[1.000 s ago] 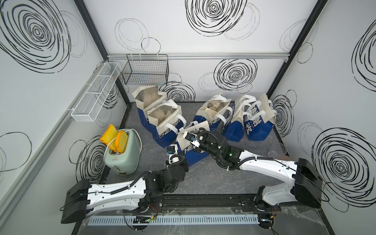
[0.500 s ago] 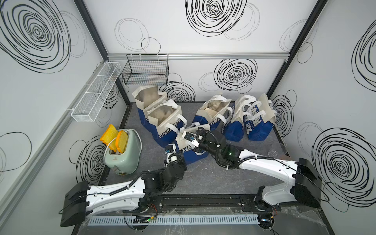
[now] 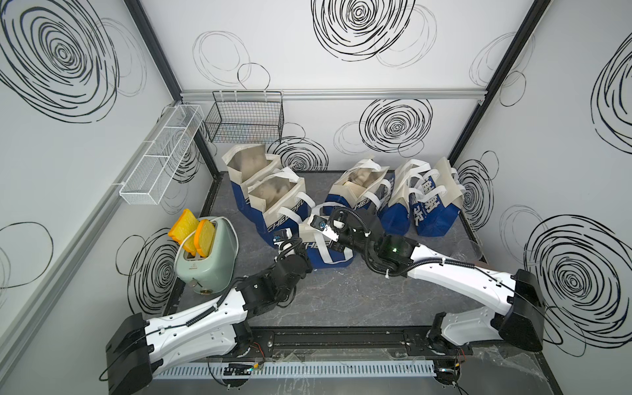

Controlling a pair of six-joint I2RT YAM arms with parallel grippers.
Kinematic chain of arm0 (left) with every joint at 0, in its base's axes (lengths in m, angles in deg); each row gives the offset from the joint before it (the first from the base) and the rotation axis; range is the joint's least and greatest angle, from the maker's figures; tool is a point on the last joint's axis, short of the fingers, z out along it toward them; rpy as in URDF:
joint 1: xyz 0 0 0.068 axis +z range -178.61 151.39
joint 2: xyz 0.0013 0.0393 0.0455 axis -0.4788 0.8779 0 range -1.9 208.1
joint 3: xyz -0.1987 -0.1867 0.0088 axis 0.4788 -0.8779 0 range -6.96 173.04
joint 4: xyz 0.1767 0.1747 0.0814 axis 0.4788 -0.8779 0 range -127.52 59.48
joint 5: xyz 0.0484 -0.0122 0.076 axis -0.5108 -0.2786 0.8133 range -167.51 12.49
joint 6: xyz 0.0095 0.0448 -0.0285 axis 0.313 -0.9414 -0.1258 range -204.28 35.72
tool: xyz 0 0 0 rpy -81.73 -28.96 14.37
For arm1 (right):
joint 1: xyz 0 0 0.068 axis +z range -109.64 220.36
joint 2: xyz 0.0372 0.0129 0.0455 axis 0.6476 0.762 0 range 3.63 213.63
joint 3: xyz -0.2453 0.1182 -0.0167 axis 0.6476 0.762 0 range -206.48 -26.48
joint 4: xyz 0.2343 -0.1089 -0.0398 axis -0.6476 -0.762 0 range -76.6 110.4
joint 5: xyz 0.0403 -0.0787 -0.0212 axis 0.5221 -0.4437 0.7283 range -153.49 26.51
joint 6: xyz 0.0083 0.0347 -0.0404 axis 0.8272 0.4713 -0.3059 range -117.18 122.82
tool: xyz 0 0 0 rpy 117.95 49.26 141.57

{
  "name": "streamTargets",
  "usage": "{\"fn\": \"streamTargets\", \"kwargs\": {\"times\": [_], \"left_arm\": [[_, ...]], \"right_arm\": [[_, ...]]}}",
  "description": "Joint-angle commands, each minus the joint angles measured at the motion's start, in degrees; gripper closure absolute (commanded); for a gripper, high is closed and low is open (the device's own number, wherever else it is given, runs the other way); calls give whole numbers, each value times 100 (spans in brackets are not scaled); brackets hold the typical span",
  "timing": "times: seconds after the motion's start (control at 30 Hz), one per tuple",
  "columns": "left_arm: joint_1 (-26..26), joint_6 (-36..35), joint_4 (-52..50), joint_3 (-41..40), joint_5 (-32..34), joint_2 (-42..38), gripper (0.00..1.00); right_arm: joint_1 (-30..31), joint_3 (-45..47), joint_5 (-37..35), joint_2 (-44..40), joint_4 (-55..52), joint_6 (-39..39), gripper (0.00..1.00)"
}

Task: Open the takeout bag
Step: Open the takeout bag at the center of the board.

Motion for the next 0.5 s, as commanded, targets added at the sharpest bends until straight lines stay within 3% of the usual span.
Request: {"fn": "streamTargets", "kwargs": {"times": [0.0,0.47], "left_arm": [[239,-28,-1219,-138,-132,133,100],[473,-282,-1149,-183,-491,529,100]], "right_arm": [[-219,-574,-558,-389,212,-94,100],[-867,-1726,174,33,-728,386,100]]}}
